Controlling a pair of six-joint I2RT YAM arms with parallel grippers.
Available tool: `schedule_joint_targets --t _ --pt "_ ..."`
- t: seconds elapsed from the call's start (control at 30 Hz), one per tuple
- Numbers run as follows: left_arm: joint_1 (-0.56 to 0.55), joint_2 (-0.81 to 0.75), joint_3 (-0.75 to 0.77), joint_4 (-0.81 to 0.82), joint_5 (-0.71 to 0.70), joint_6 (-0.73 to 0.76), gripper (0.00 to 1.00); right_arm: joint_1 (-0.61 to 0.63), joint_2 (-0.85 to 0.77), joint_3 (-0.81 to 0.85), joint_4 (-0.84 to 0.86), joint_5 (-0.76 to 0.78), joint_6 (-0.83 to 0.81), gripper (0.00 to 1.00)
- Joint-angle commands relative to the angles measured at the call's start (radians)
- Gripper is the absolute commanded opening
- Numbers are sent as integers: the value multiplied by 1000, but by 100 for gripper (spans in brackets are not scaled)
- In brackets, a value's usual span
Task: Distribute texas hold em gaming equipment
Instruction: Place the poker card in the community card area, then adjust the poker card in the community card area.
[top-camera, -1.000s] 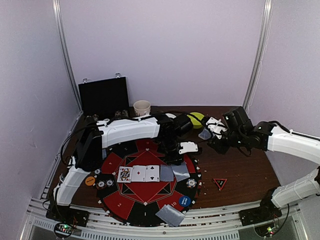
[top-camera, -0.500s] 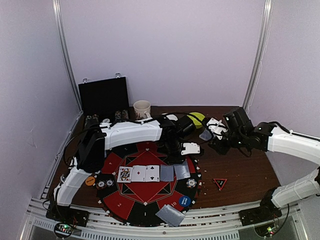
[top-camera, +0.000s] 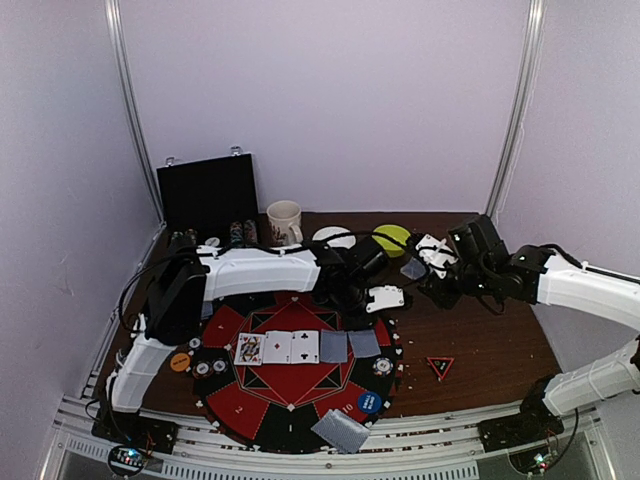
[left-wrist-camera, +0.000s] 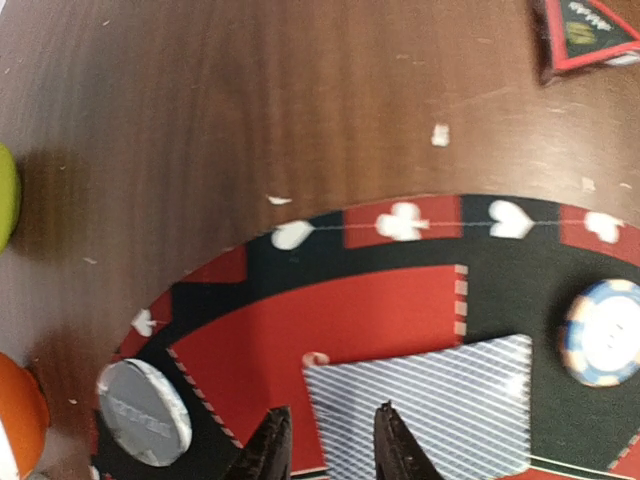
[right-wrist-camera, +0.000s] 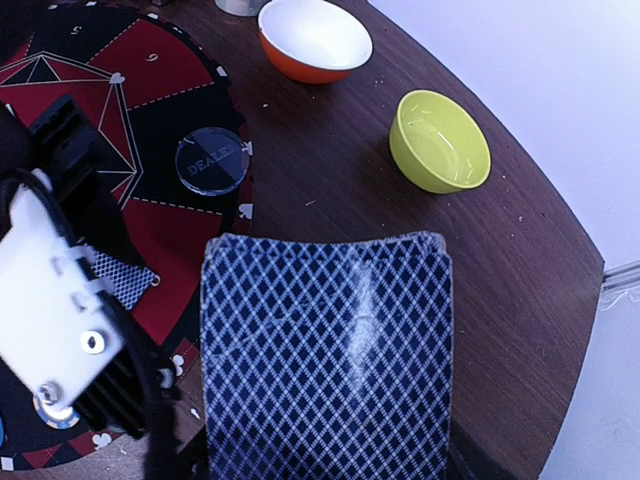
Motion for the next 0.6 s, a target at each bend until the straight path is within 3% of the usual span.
schedule_joint_targets --t 0.0,0.23,0.57 --pt "-33 -127 -138 245 154 -68 24 -27 11 15 1 56 42 55" --pt "-54 -83 -124 287 182 -86 21 -70 37 22 1 72 63 55" --pt "-56 27 -61 201 82 -58 15 -122 39 22 12 73 83 55"
